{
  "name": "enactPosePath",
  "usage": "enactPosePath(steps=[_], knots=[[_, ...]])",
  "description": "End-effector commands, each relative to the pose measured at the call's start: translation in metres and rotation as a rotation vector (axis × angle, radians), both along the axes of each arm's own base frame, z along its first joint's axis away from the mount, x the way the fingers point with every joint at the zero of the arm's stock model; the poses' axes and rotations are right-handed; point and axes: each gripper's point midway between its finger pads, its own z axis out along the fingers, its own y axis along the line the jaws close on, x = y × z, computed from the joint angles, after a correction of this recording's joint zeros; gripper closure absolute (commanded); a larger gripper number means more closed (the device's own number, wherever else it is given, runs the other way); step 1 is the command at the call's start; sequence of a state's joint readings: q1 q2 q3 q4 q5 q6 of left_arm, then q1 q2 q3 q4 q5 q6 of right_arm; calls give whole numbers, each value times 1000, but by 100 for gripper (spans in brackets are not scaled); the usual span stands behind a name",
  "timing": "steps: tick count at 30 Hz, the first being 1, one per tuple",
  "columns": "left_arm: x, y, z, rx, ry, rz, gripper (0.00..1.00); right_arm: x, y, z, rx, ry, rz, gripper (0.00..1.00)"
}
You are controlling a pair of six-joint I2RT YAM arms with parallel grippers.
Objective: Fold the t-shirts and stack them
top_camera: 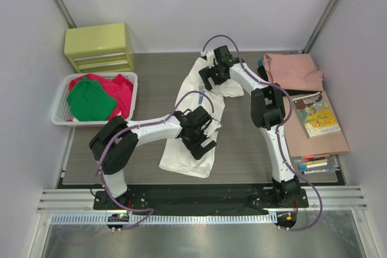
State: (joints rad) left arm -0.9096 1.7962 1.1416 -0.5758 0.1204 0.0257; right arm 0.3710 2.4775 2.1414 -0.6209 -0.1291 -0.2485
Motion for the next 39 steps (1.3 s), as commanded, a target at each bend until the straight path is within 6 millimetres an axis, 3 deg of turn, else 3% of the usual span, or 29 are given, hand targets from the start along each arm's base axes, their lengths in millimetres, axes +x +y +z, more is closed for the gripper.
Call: enactPosePath(steps=[1, 7, 8, 10, 11, 12, 14, 22, 31, 39], knots=[[-24, -1, -16, -6, 127, 13, 0, -51, -14, -60, -85, 232, 3, 0], [-27, -2, -11, -30, 125, 11, 0, -48, -14, -63, -98, 236, 7, 0], [-27, -2, -11, -31, 124, 10, 0, -38, -11, -56, -93, 207, 0, 0], [-27, -3, -12, -33, 131, 10, 0, -35, -9, -67, -103, 226, -1, 0], [-28, -3, -13, -33, 136, 11, 0, -21, -2, -53, -88, 180, -4, 0], [-29, -4, -12, -33, 137, 9, 0, -23, -3, -65, -98, 210, -2, 0], [-30, -5, -12, -35, 138, 6, 0, -13, 4, -56, -90, 175, 3, 0], [-30, -6, -11, -31, 129, -5, 0, -34, 24, -68, -105, 210, 88, 0], [-30, -4, -12, -20, 125, -7, 0, -49, 58, -55, -107, 170, 186, 0], [-34, -4, -11, -23, 132, -11, 0, -39, 51, -54, -165, 110, 147, 0]])
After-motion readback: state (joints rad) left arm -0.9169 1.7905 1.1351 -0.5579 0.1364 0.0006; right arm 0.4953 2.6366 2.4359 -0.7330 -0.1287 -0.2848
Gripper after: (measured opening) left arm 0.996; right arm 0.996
